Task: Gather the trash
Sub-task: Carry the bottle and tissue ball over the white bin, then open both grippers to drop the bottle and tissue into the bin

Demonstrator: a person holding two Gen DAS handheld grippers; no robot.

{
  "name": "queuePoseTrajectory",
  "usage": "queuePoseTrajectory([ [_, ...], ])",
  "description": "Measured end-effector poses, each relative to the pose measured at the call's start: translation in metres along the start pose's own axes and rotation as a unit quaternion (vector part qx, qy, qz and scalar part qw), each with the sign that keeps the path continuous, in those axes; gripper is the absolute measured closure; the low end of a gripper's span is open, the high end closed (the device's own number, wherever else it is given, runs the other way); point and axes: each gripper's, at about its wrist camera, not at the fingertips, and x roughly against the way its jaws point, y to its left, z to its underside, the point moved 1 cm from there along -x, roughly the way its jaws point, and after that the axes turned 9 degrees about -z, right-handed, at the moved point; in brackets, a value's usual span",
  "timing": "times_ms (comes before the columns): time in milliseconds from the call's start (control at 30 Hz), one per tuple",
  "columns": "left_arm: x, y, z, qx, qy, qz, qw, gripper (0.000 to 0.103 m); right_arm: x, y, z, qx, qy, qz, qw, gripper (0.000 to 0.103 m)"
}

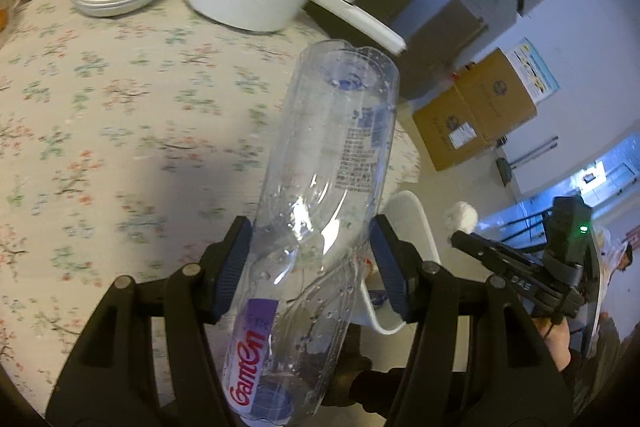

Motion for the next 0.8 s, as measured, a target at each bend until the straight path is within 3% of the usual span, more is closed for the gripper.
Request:
queuePoseTrajectory([
  [300, -0.035, -0.062, 0.007, -0.041, 0.023, 0.026, 0.9985, 0.041, 0.004, -0.088, 0.016, -0.093, 0.022, 0.019, 0.995, 0.085],
  [567, -0.065, -0.108, 0.017, -0.081, 0.045, 0.038, 0.995, 0.041, 0.0, -0.124, 0.019, -0.132, 0.026, 0.03, 0.991, 0.083],
  [700, -0.083, -0.13, 0.022, -0.09, 0.056, 0.048, 0.9932, 0.041, 0.006, -0.142, 0.024, -0.176, 0.022, 0.003, 0.984, 0.068],
  [767, -0.087, -0.137, 0.023, -0.087, 0.052, 0.055, 0.9934, 0.041, 0.014, -0.146, 0.026, -0.185, 0.012, -0.002, 0.983, 0.041],
  [800, -0.089, -0.14, 0.022, -0.084, 0.049, 0.061, 0.9934, 0.041, 0.017, -0.147, 0.028, -0.184, 0.009, 0.0, 0.983, 0.04],
])
